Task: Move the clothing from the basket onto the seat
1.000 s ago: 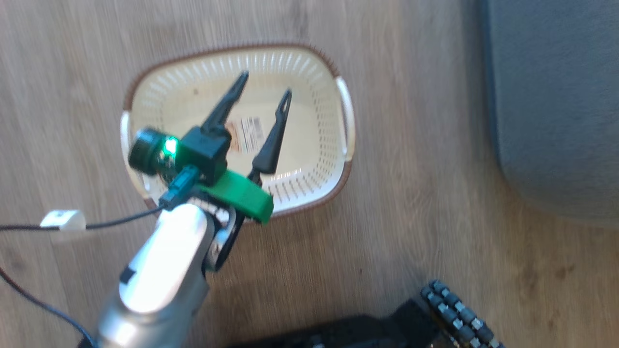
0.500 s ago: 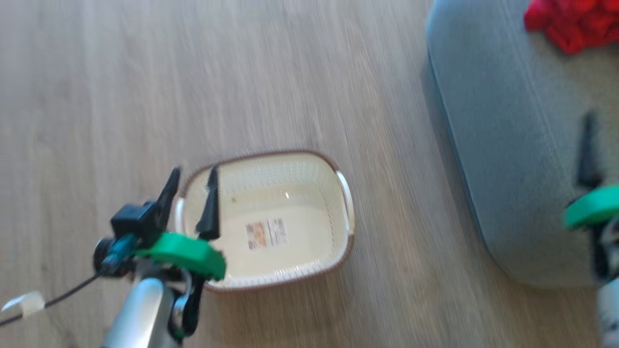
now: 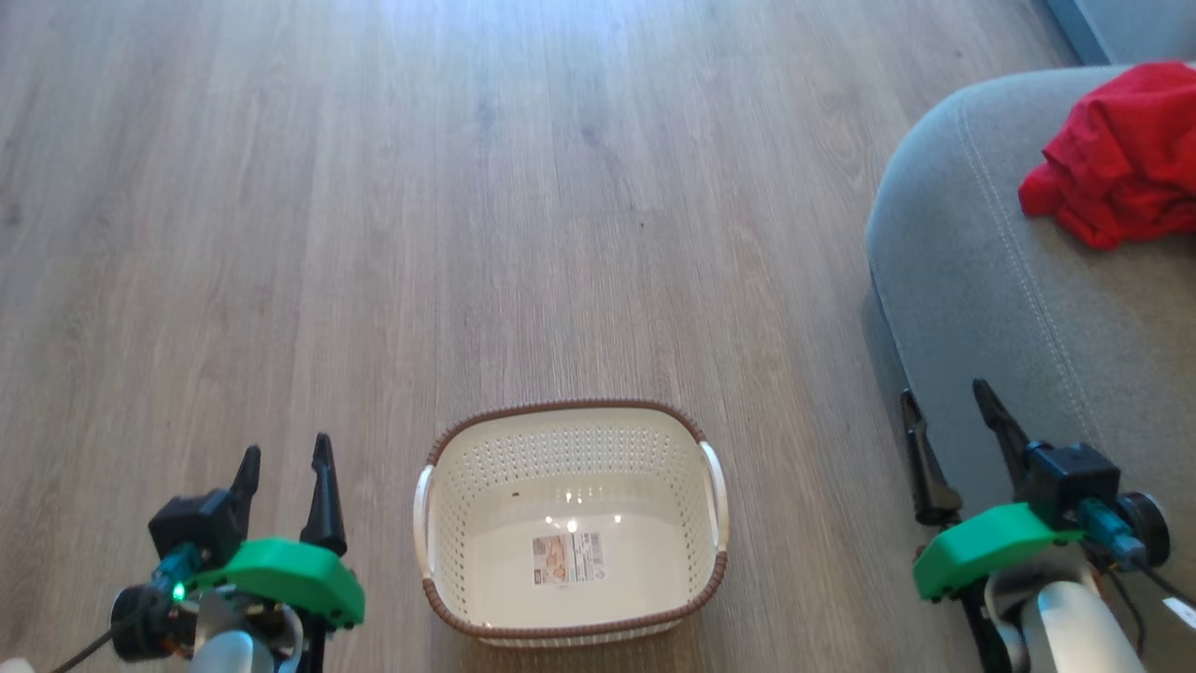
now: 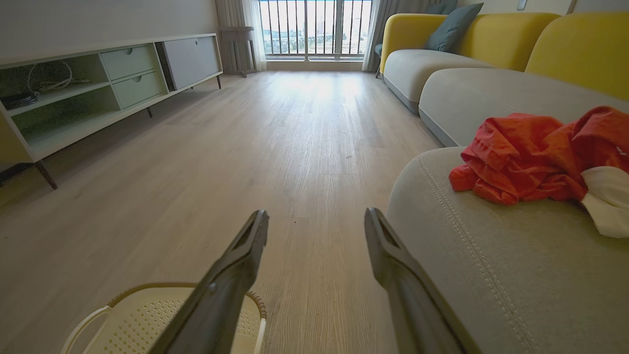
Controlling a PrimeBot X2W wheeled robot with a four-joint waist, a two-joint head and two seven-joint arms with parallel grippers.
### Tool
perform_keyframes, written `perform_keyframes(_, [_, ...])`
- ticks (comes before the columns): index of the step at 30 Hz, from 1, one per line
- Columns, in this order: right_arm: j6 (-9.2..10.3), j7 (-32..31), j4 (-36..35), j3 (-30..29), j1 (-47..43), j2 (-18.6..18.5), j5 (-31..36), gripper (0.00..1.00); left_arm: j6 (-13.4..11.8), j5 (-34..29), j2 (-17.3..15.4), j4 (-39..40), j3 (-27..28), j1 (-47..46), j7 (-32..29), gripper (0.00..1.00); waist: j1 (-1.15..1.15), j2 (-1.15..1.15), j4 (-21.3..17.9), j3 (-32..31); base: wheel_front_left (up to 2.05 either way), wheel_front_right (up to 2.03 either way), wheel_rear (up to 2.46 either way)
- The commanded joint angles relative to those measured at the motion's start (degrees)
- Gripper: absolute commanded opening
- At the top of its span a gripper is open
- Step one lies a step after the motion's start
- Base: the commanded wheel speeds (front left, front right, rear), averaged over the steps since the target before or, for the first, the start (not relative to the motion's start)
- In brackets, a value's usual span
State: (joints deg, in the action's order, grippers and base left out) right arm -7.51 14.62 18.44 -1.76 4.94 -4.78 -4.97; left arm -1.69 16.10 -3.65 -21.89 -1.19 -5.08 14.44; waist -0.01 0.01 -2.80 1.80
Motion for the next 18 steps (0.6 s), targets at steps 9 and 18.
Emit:
perform_keyframes(9, [0.00, -0.1, 2.6, 0.4, -1.4, 1.0, 0.3, 0.00, 1.5, -1.3, 0.8, -3.5, 1.2, 2.0, -0.4, 0.00, 0.01, -0.01, 0.9, -1.2, 0.00, 0.00, 0.00])
perform_keyframes(18, [0.00, -1.8, 2.6, -0.2, -1.2, 1.1, -5.7, 0.00, 2.1, 4.0, 0.8, -3.3, 1.9, 1.8, -2.0, 0.00, 0.01, -0.01, 1.1, -1.2, 0.00, 0.00, 0.00])
